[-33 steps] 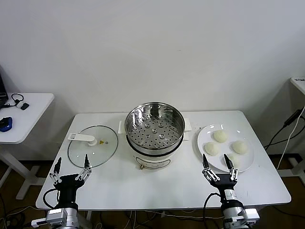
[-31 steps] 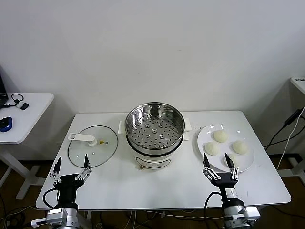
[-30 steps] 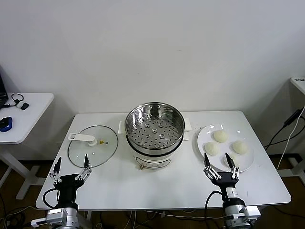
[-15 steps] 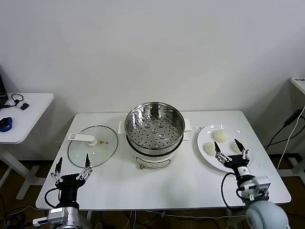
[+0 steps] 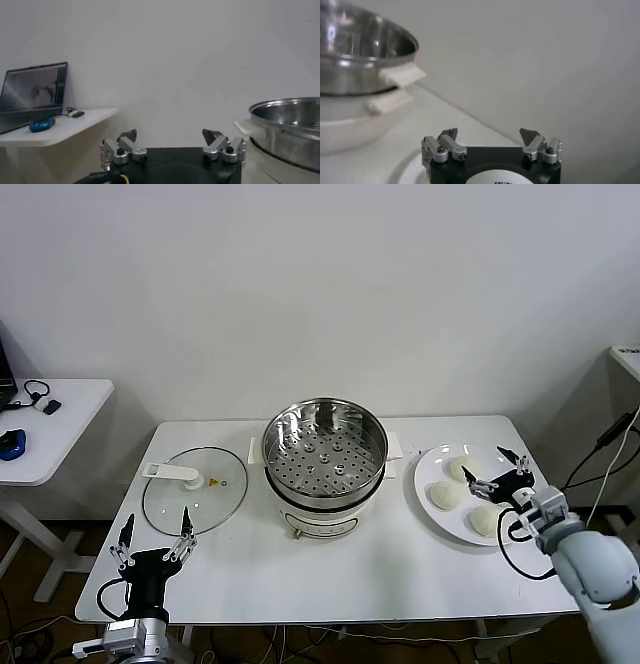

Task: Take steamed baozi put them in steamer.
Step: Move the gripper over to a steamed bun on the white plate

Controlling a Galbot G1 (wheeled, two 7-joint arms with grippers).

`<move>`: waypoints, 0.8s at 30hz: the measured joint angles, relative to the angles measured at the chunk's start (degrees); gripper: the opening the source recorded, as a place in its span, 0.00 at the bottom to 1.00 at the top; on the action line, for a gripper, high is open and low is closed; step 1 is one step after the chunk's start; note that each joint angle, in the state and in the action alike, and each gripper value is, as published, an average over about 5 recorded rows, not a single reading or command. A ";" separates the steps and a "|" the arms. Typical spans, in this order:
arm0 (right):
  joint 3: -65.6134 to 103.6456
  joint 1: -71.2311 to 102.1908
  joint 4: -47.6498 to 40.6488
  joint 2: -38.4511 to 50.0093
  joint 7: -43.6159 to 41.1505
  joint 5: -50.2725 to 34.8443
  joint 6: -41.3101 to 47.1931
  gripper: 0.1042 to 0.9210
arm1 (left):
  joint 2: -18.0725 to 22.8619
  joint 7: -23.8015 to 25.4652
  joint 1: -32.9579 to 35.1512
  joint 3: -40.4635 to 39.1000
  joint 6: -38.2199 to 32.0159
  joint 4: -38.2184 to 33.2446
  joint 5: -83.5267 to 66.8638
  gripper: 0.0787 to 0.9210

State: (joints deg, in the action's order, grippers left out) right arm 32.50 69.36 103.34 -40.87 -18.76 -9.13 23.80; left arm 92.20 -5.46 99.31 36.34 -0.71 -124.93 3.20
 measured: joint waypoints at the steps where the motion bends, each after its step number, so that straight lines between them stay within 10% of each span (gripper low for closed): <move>1: -0.77 -0.99 -0.75 1.35 -1.21 0.44 0.14 0.88 | 0.00 0.02 -0.02 0.01 -0.02 0.01 -0.09 0.88; 24: -45.54 -45.54 -21.46 18.14 -26.23 4.91 -10.12 0.88 | 0.00 0.11 -0.80 -1.23 -1.24 2.47 -0.40 0.88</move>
State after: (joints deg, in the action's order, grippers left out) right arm -13.04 23.82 81.88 -22.73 -44.98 -4.22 13.68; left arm 92.20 -5.34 98.51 35.10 -1.95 -122.46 2.80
